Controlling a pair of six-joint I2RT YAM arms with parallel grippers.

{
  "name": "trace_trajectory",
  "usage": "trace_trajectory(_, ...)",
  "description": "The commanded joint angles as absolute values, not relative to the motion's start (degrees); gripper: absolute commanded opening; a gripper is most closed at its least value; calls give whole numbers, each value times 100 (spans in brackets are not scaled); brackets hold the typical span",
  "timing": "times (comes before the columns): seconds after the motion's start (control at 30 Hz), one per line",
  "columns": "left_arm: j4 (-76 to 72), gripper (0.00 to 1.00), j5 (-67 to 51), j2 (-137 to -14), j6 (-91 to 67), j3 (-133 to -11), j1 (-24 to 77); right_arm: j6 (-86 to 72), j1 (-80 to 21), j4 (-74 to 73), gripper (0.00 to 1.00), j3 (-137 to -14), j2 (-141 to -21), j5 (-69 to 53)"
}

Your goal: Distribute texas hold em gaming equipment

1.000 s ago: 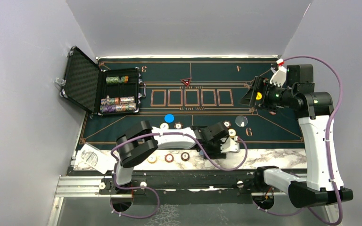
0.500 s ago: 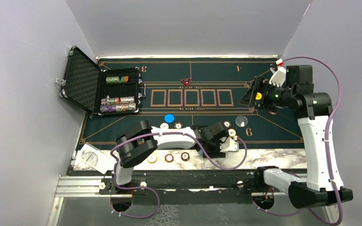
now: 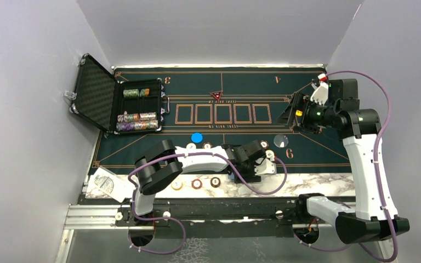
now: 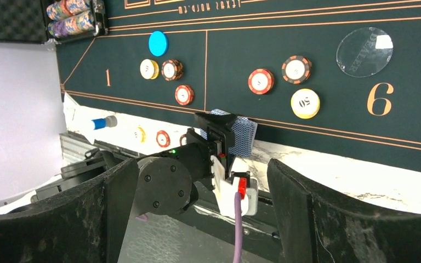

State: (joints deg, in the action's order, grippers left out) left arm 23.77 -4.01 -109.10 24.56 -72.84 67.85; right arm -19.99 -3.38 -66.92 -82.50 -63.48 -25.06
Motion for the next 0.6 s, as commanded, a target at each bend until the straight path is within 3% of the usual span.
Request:
trace_trajectory(0.0,2401,0,-303,-10595,2332,-7423,6756,-2214,-351,-6641,89,-8310,-6542,-2276)
trace_trajectory(0.57,2631,0,-202,-10108,2071,-7283,6539,-2637,-352,-5737,89,-7172,-7076,-2544)
